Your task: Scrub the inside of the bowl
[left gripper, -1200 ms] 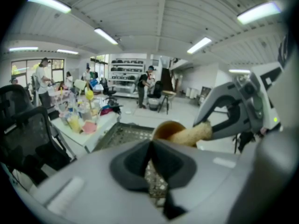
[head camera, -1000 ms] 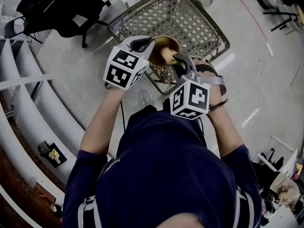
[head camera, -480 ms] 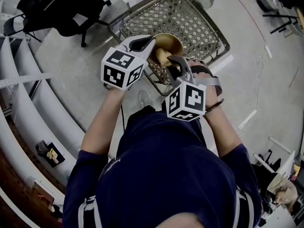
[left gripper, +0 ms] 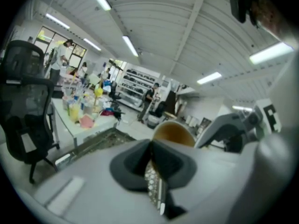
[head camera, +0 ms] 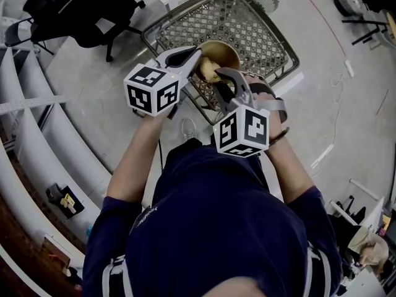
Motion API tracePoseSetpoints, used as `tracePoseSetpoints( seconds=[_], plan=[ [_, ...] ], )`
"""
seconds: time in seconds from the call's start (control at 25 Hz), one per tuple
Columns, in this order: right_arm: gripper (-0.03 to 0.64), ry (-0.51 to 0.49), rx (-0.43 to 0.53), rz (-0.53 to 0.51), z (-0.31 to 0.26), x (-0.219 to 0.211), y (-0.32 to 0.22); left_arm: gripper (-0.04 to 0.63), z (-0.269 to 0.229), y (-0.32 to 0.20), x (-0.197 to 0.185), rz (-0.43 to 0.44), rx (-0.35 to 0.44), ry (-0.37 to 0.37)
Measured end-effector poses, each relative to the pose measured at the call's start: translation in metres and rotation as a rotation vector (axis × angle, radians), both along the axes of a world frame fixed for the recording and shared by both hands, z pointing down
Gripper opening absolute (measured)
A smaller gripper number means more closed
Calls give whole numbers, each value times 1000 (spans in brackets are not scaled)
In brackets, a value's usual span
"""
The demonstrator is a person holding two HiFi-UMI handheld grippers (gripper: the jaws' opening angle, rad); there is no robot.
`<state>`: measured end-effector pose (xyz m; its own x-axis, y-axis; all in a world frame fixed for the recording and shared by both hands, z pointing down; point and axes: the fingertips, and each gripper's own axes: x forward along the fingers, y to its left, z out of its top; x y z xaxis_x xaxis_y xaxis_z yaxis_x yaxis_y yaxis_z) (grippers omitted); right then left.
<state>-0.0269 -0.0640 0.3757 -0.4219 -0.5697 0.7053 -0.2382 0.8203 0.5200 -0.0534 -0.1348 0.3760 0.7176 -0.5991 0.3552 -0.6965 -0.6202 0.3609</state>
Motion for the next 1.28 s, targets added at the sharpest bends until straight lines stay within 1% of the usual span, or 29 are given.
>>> tracePoseSetpoints(
  seconds=[0.16, 0.36, 0.8, 1.28],
  plan=[
    [63, -26, 15, 8, -8, -1, -1, 12, -2, 1, 1, 4, 2, 16],
    [63, -10, -1, -6, -4, -1, 6, 12, -1, 4, 1, 8, 11, -9],
    [63, 44, -15, -35, 9, 7, 19, 12, 3, 6, -3, 10, 36, -105],
    [63, 118, 40, -6, 7, 30, 7, 12, 11, 13, 1, 57, 64, -224]
  ],
)
